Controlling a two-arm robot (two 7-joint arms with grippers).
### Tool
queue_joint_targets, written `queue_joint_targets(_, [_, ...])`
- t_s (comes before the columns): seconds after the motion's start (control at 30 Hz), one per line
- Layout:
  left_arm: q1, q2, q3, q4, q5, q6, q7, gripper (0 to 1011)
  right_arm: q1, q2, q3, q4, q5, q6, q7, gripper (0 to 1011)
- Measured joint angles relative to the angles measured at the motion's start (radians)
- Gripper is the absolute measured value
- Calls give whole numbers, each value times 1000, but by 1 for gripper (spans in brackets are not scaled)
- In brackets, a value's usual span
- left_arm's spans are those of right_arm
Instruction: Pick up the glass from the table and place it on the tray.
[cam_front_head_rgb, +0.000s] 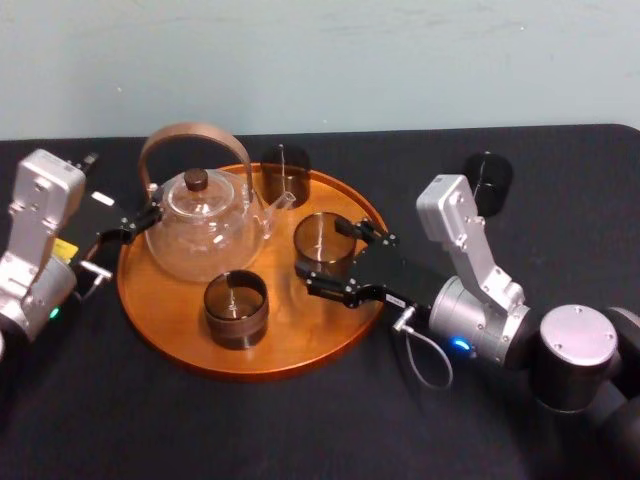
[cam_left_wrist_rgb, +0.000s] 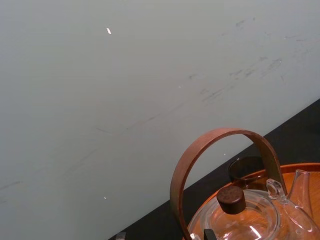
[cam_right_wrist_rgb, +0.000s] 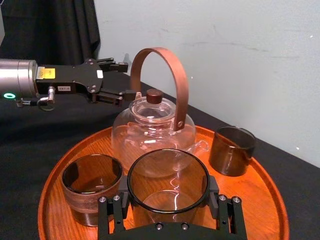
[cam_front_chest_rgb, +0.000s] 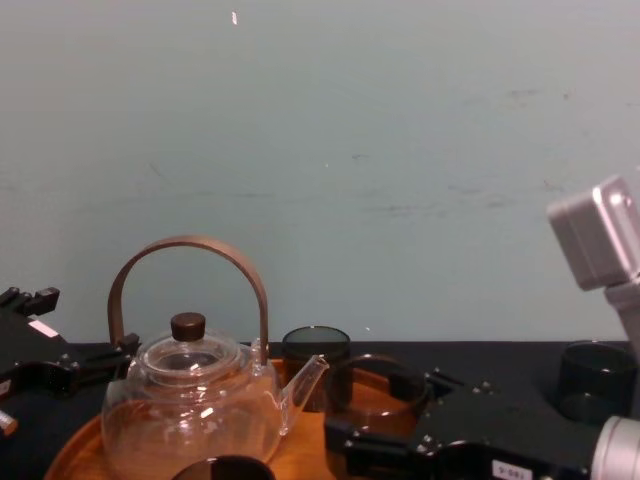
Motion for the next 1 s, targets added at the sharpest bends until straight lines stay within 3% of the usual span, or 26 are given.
queue_joint_targets(1.0, [0,0,0,0,0,0,0,1010,22,-38,-43,110,5,-38,25,906])
